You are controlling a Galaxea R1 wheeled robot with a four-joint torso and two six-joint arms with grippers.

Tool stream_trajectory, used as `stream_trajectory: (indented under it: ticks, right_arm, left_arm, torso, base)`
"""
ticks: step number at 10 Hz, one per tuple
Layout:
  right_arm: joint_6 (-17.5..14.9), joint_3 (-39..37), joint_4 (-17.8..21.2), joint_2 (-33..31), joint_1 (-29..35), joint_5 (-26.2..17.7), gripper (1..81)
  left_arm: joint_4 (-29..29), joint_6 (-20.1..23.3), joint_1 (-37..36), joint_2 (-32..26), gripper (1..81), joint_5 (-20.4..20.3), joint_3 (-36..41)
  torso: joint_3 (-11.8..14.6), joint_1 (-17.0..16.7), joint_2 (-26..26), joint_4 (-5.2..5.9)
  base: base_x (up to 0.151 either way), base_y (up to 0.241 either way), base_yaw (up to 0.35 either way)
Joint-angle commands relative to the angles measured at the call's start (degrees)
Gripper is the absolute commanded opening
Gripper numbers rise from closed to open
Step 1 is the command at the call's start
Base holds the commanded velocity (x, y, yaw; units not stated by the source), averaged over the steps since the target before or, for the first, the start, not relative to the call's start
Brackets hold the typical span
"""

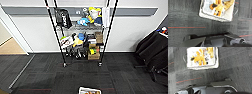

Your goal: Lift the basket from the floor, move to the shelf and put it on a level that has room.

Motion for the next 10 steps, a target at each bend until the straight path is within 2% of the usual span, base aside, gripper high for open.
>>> stream_trajectory:
  ticks: [1, 2, 3, 5, 10]
  right_arm:
    - [0.32, 3.3, 2.27, -2.88, 5.05, -2.84, 81.1]
    - [0.32, 3.56, 2.62, -3.05, 5.57, -2.84, 81.1]
    - [0.32, 3.65, 3.4, -3.05, 6.1, -2.84, 81.1]
    - [0.32, 3.56, 4.11, -3.05, 6.9, -3.28, 81.1]
    - [0.32, 3.56, 4.82, -3.05, 7.95, -3.72, 81.1]
  left_arm:
    - [-2.04, 0.26, -6.74, -0.63, 81.1, 3.87, 0.46]
    - [-3.1, 0.26, -7.62, -0.45, 81.1, 3.87, 0.46]
    - [-3.8, 0.26, -8.5, -0.28, 81.1, 3.88, 0.46]
    - [-4.24, 0.17, -9.47, -0.1, 81.1, 3.96, 0.2]
    - [-5.91, 0.08, -10.52, 2.01, 81.1, 3.96, -0.24]
  torso:
    - [-5.08, 3.52, -5.47, 0.0]
    - [-1.59, 4.81, -7.44, 0.0]
    - [-3.25, 6.14, -9.51, 0.0]
    - [-4.24, 7.85, -12.11, 0.0]
    - [-4.5, 13.97, -21.82, 0.0]
  base:
    - [0.0, 0.0, 0.0]
    - [0.0, 0.0, 0.0]
    - [0.0, 0.0, 0.0]
    - [0.0, 0.0, 0.0]
    - [0.0, 0.0, 0.0]
